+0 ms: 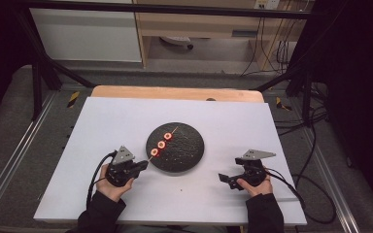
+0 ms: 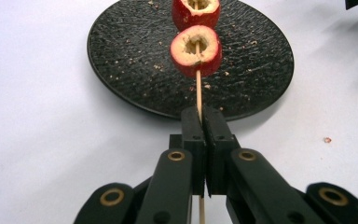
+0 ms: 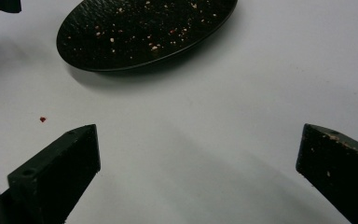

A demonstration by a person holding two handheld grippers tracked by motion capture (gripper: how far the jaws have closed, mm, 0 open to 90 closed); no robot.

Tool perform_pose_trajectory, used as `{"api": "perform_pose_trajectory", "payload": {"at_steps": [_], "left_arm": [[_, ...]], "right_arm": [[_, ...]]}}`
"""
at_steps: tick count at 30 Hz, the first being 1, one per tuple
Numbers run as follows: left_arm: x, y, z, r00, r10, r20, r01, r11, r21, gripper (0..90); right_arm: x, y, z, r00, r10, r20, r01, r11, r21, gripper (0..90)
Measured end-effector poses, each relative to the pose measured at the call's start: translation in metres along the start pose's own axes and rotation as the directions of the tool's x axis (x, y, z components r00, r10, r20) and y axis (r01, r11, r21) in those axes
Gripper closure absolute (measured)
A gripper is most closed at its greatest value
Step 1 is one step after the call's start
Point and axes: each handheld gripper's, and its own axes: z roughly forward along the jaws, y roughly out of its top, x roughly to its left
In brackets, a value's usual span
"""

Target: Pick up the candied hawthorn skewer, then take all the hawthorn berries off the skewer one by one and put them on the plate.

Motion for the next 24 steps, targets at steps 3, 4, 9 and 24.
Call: {"api": "perform_pose_trajectory", "payload": {"at_steps": [3,4,9,24], "left_arm": [[0.0,-0.004,-0.004,0.9999,0.011,0.002,-0.011,0.9999,-0.012,88.0],[0.0,-0.005,-0.004,0.9999,0.013,0.002,-0.013,0.9998,-0.014,88.0],[-0.001,-0.01,-0.007,0.9997,0.017,0.014,-0.017,0.9994,-0.031,88.0],[-0.014,-0.014,-0.003,0.998,0.054,0.032,-0.053,0.9978,-0.04,88.0]], "right_arm": [[0.005,0.004,0.002,1.0,-0.006,0.0,0.006,1.0,-0.004,0.5],[0.005,0.004,0.002,1.0,-0.006,0.0,0.006,1.0,-0.004,0.5],[0.013,0.012,0.008,0.9999,-0.008,-0.008,0.008,1.0,-0.017,0.5],[0.046,0.046,0.037,0.9997,-0.007,-0.024,0.006,0.999,-0.044,0.6]]}}
